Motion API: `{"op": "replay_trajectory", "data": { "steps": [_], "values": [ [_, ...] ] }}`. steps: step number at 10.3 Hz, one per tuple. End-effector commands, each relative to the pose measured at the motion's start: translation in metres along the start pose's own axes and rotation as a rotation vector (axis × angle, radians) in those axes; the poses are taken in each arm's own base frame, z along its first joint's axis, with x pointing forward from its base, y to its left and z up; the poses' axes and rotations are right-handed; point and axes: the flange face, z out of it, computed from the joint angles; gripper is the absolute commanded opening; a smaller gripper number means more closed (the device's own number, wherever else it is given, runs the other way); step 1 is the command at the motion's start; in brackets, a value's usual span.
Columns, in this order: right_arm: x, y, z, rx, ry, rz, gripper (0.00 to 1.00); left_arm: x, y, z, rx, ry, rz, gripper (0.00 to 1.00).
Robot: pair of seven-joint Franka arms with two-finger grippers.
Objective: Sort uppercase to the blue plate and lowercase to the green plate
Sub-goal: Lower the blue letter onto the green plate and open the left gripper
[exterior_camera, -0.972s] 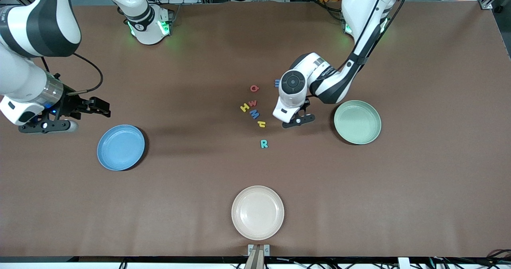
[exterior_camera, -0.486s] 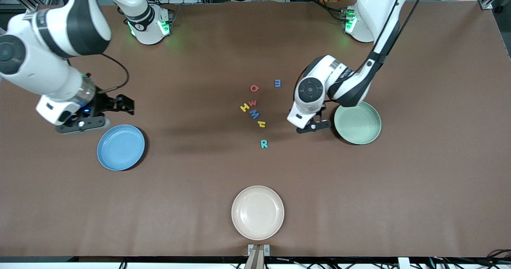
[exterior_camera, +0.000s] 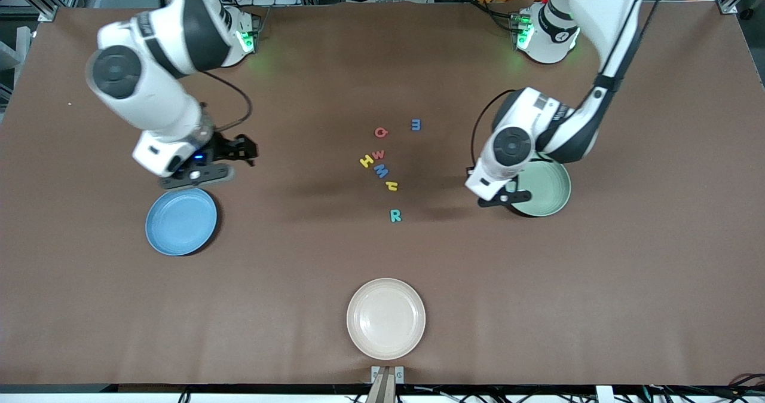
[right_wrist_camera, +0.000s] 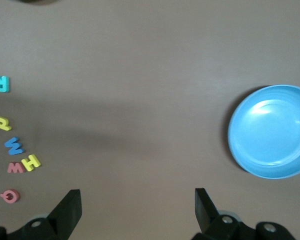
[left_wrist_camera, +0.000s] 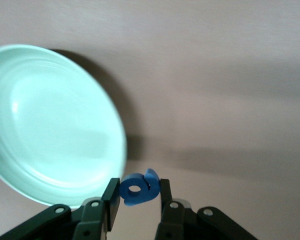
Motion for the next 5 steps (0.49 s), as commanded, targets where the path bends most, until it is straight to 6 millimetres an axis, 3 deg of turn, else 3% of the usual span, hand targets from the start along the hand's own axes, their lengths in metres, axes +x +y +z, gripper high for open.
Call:
{"op": "replay_trajectory", "data": {
  "steps": [1, 3, 5],
  "values": [
    [0.002, -0.048, 0.032, -0.001, 0.014, 0.017, 1.0, -0.001, -0.055, -0.003, 0.018, -0.007, 0.069, 0.22],
    [0.004, -0.082, 0.058, -0.003, 0.027, -0.019, 1.0, 0.01, -0.105, 0.012, 0.008, -0.042, 0.127, 0.22],
    [0.001, -0.113, 0.086, -0.009, 0.02, -0.064, 1.0, 0.014, -0.131, 0.026, -0.003, -0.059, 0.138, 0.22]
  ]
}}
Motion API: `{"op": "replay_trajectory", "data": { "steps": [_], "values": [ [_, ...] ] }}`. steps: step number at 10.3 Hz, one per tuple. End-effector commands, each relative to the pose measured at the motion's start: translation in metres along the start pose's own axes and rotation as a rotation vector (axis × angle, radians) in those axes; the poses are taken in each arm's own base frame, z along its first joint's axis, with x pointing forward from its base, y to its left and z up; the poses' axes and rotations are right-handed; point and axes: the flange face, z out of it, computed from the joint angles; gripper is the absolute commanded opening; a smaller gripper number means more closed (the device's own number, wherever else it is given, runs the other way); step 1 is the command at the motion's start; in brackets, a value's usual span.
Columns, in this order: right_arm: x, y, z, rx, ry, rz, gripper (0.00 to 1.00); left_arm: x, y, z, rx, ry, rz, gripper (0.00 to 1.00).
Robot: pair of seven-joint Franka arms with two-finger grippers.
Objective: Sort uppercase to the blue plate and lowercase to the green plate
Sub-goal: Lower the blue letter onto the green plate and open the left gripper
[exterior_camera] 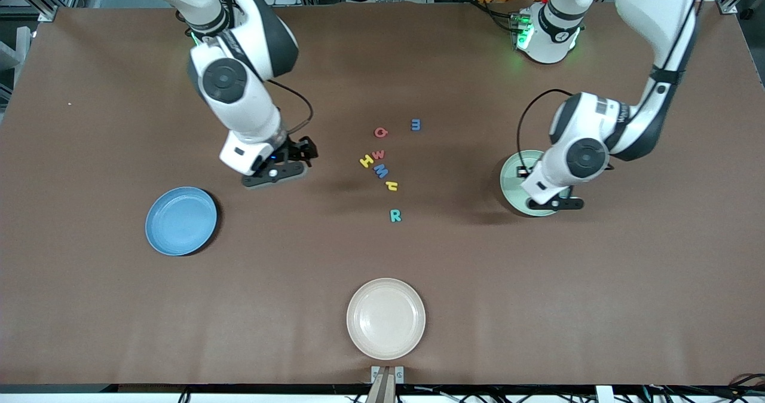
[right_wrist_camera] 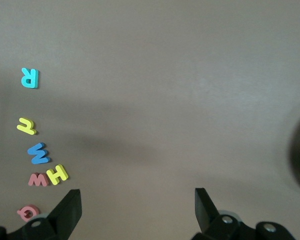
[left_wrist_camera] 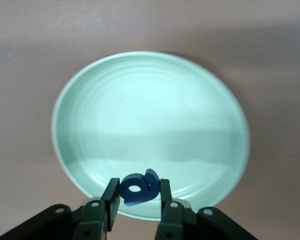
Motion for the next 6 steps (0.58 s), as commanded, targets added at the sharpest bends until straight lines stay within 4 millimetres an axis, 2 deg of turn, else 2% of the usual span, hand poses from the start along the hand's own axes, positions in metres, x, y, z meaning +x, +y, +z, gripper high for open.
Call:
{"op": "replay_trajectory", "data": {
  "steps": [1, 3, 6],
  "values": [
    [0.0, -0.039, 0.029, -0.003, 0.01, -0.011, 1.0, -0.009, -0.016, 0.014, 0.006, 0.023, 0.025, 0.22],
    [-0.001, -0.087, 0.054, -0.01, 0.009, -0.006, 1.0, -0.018, -0.014, 0.035, -0.01, 0.05, 0.028, 0.22],
    [0.005, -0.134, 0.081, -0.021, 0.009, 0.016, 1.0, -0.029, -0.011, 0.06, -0.029, 0.079, 0.023, 0.22]
  ]
}}
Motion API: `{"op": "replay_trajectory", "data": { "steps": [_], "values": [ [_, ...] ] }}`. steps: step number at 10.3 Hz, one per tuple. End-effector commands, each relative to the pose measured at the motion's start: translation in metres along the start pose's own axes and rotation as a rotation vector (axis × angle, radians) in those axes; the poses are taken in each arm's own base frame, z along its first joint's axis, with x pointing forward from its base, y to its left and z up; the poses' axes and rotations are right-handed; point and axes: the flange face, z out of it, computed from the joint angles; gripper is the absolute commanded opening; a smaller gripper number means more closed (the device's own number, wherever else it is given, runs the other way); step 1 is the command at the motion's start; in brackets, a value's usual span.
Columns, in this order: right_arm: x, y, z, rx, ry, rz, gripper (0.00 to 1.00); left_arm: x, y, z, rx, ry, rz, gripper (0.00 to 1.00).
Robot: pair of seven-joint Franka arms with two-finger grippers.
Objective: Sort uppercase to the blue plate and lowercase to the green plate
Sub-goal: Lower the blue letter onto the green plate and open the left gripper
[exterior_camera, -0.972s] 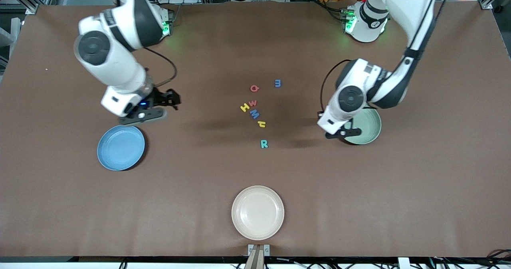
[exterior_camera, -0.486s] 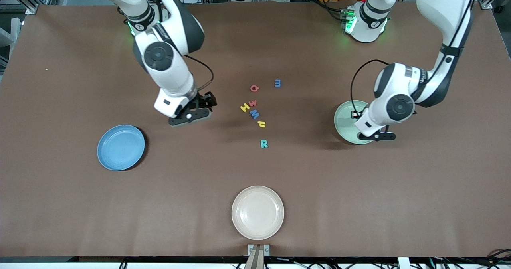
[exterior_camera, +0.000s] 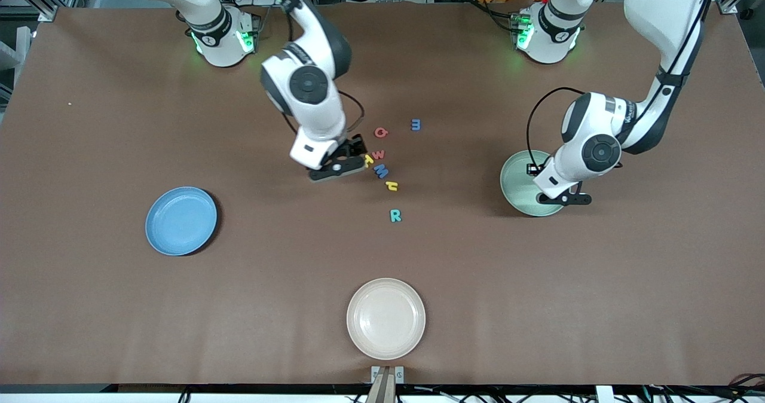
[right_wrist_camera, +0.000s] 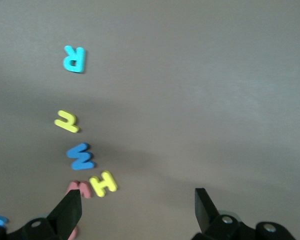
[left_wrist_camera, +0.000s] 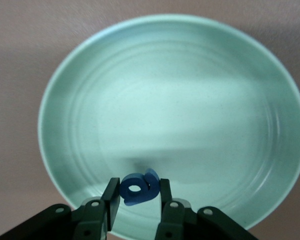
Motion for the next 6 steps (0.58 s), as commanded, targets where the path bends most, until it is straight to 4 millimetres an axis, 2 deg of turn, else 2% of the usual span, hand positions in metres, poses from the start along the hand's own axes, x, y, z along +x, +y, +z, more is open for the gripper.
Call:
{"op": "replay_trajectory", "data": {
  "steps": [1, 3, 4, 5, 6],
  "values": [
    [0.016, -0.031, 0.018, -0.012, 0.01, 0.014, 1.0, -0.013, 0.0, 0.009, 0.007, 0.03, -0.006, 0.22],
    [0.02, -0.046, 0.035, -0.007, 0.03, -0.007, 1.0, -0.014, 0.0, 0.012, 0.006, 0.026, -0.01, 0.24],
    [0.023, -0.05, 0.043, 0.009, 0.067, -0.012, 1.0, -0.014, 0.001, 0.015, 0.007, 0.021, -0.009, 0.31],
    [0.015, -0.065, 0.056, 0.011, 0.07, -0.036, 1.0, -0.014, 0.002, 0.018, 0.007, 0.015, -0.007, 0.36],
    [0.01, -0.072, 0.066, 0.008, 0.066, -0.048, 1.0, -0.014, 0.002, 0.018, 0.007, 0.015, -0.005, 0.45]
  ]
}}
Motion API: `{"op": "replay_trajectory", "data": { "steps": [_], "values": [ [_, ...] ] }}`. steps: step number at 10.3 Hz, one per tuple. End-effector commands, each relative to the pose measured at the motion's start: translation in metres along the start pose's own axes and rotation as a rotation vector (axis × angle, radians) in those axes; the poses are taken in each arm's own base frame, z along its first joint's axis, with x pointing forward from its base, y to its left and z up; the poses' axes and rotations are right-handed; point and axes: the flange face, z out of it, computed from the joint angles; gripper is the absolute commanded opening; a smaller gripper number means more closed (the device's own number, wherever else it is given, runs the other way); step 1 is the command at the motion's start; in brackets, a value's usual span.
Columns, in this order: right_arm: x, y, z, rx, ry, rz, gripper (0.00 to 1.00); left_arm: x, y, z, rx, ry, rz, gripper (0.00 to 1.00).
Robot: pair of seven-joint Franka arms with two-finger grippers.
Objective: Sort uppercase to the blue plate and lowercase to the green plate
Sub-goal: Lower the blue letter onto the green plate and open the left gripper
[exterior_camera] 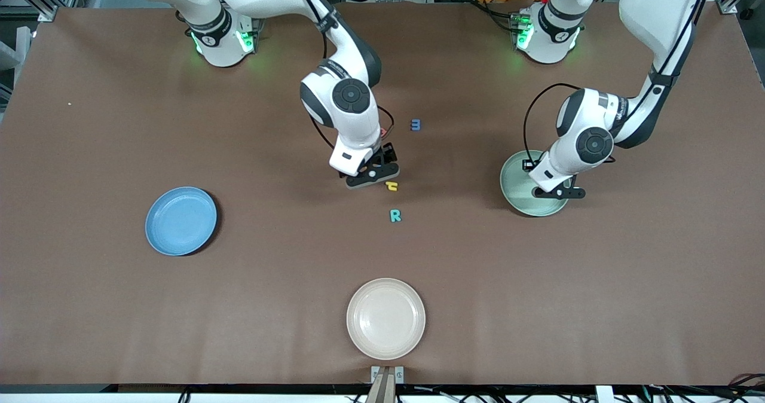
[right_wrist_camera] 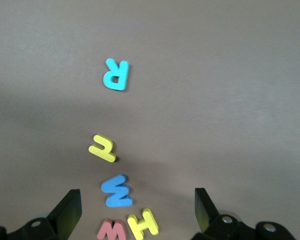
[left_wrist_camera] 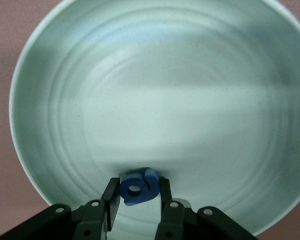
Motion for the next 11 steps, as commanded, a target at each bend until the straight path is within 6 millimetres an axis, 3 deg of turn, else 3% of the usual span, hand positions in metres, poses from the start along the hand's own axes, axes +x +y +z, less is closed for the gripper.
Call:
{"op": "replay_trajectory", "data": {
  "steps": [1, 3, 4, 6, 9, 11],
  "values": [
    [-0.005, -0.024, 0.02, -0.003, 0.022, -0.021, 1.0, -0.003, 0.001, 0.001, 0.014, 0.013, -0.004, 0.55],
    [-0.015, -0.035, 0.035, -0.006, 0.015, -0.019, 1.0, -0.002, 0.002, -0.004, 0.015, 0.02, -0.002, 0.67],
    [-0.025, -0.044, 0.041, -0.011, 0.005, -0.034, 1.0, 0.0, 0.001, -0.009, 0.016, 0.028, -0.001, 0.67],
    [-0.034, -0.043, 0.055, -0.025, -0.017, -0.04, 1.0, 0.001, 0.0, -0.023, 0.025, 0.032, 0.004, 0.67],
    [-0.036, -0.045, 0.07, -0.021, -0.005, -0.046, 1.0, 0.005, -0.004, -0.06, 0.034, 0.053, -0.01, 0.67],
    [-0.037, -0.045, 0.076, -0.025, -0.01, -0.049, 1.0, 0.009, -0.004, -0.072, 0.022, 0.07, -0.031, 0.67]
  ]
}}
